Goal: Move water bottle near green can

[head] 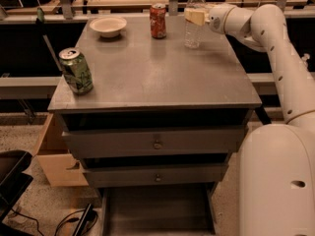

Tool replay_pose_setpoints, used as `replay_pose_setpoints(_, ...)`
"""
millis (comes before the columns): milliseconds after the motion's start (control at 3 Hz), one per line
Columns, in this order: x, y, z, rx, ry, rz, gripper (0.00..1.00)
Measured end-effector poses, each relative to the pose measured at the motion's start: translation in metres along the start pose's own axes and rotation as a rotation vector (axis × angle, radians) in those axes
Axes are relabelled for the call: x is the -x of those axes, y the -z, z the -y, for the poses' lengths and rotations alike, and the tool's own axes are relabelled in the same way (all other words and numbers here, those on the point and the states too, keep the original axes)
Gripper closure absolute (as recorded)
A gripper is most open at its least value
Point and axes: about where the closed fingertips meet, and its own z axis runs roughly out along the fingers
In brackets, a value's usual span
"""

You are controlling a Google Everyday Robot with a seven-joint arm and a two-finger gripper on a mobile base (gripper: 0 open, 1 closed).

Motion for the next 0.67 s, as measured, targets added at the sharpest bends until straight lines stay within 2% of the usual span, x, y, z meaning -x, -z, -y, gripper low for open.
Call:
replay_pose_setpoints(333,0.0,0.0,0.0,0.0,0.0,0.0,1.0)
replay_pose_setpoints(667,0.038,0.024,-0.023,0.06,0.012,0.048,1.0)
